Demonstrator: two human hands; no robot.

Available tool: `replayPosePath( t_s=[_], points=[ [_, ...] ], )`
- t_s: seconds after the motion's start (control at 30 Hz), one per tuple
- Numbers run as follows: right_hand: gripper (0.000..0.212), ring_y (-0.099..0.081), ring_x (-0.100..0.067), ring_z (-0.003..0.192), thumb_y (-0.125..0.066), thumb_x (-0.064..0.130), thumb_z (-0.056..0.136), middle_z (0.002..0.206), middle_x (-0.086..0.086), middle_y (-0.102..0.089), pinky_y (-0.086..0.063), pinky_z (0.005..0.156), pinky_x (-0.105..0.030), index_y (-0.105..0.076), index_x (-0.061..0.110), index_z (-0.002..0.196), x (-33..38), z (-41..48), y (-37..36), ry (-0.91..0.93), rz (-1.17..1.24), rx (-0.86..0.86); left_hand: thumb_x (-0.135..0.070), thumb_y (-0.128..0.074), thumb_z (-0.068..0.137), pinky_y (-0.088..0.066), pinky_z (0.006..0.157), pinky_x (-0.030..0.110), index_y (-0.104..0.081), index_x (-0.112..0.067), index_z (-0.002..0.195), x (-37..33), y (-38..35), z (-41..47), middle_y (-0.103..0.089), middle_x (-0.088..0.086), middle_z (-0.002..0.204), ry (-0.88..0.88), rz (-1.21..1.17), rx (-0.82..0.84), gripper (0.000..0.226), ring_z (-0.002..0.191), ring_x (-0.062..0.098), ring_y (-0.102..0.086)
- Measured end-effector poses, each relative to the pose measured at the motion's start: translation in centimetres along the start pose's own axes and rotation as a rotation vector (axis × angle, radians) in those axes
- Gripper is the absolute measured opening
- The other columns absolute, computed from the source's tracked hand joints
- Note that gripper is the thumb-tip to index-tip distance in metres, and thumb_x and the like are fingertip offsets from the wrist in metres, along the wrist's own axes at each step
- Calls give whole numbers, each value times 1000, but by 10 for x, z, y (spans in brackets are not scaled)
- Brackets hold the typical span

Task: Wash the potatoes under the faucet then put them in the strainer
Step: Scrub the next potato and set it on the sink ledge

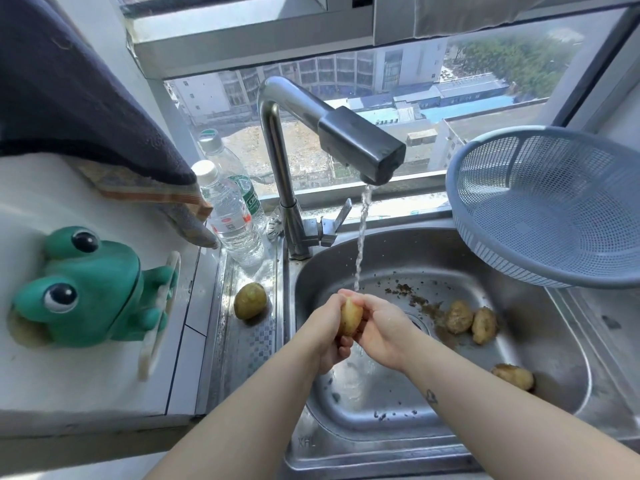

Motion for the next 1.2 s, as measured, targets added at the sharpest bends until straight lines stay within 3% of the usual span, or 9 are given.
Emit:
replayPosePath(
  t_s=[0.2,0.33,0.4,0.6,0.73,0.8,0.9,1.07,1.2],
  points=[
    [25,-57,-24,97,-42,7,98,109,-16,-61,-48,85,-34,-56,2,117,7,-5,-3,109,-125,71,-39,-35,97,-25,35,14,-56,-16,83,5,2,0,-52,1,55,36,-70,27,34,42,7,-32],
    [18,-50,-17,59,-47,21,97,73,-8,-57,-39,51,-28,-62,12,94,6,-6,-8,155,-297,-55,-39,-33,98,-23,41,19,-50,-16,74,0,-4,-9,-39,0,52,-61,-62,-53,38,45,10,-29],
    [21,-44,-18,47,-51,26,91,65,-8,-55,-31,46,-24,-65,14,81,9,-5,-5,140,-341,-165,-38,-30,101,-21,45,22,-46,-14,69,-5,-3,-11,-34,1,50,-147,-33,-114,43,46,11,-28],
    [33,-61,-31,76,-43,26,98,95,-15,-68,-37,56,-31,-71,9,94,8,-6,-4,45,-104,-154,-37,-26,103,-29,46,23,-58,-12,97,-4,2,-5,-43,4,61,-252,-118,-67,41,50,11,-33],
    [27,-58,-19,98,-46,28,97,113,-3,-62,-46,78,-28,-58,25,121,8,-17,-10,139,-359,-39,-35,-32,102,-33,47,24,-60,-10,95,2,1,-6,-55,10,66,-126,-296,-13,38,45,13,-41],
    [36,-57,-18,108,-48,24,96,121,0,-56,-49,84,-27,-46,32,132,11,-22,-17,219,-555,14,-40,-31,102,-39,54,26,-60,-9,100,2,-2,-7,-60,13,79,-100,-341,17,42,59,17,-52],
    [22,-60,-13,90,-54,21,92,108,-3,-62,-46,57,-16,-57,27,114,25,-21,-16,337,-560,-65,-39,-31,103,-43,66,28,-59,-14,92,-11,-10,-9,-61,9,88,-191,-327,50,39,81,19,-56],
    [16,-63,-18,79,-53,23,91,76,0,-65,-47,61,-27,-66,18,84,40,-18,-12,428,-390,-226,-30,-29,102,-52,79,35,-61,-16,99,-29,-18,-16,-67,3,88,-402,-177,84,35,89,15,-62],
    [32,-64,-20,75,-43,28,96,83,-7,-70,-44,53,-24,-70,14,85,39,-24,-4,306,-310,-267,-26,-31,103,-52,86,42,-50,-23,114,-28,-22,-18,-65,1,99,-467,-111,118,22,91,15,-64]
  ],
)
Point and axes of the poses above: each hand's wrist, its own z-axis towards the middle knuckle, its own y-axis out of the back of the hand, x = y × z, the point moved 10 cm from there along z, towards the middle knuckle
